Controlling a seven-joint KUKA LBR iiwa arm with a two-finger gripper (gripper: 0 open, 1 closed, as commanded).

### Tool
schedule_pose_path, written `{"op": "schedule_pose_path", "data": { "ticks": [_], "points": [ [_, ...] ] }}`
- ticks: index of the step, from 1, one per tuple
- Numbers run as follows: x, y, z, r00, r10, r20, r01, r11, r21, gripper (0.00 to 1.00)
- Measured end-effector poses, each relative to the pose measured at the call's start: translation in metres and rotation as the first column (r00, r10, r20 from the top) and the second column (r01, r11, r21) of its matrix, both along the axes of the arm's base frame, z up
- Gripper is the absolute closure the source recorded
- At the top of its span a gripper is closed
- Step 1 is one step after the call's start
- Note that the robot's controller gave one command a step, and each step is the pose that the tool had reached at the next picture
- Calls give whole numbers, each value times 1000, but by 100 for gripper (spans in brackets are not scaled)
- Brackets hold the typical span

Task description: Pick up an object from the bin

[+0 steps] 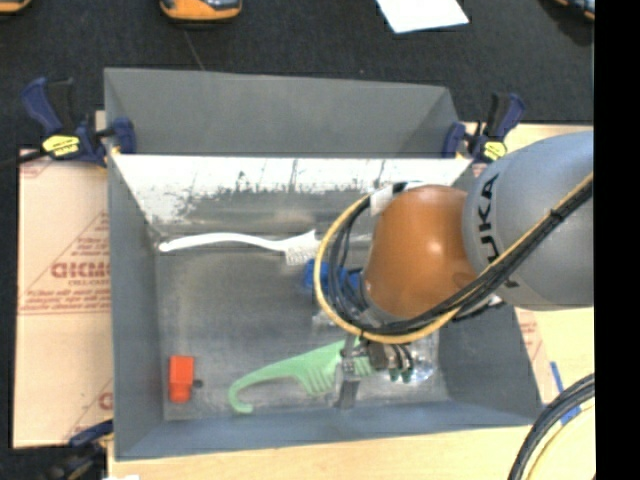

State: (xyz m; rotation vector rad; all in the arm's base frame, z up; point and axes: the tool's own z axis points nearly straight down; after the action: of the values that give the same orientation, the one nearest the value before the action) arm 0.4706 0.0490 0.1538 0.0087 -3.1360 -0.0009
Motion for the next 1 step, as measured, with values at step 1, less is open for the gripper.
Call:
{"op": "schedule_pose_path", "data": {
  "ticks": [1],
  "points": [
    [2,0,3,1000,-3,8,3,1000,0,0]
  ]
}}
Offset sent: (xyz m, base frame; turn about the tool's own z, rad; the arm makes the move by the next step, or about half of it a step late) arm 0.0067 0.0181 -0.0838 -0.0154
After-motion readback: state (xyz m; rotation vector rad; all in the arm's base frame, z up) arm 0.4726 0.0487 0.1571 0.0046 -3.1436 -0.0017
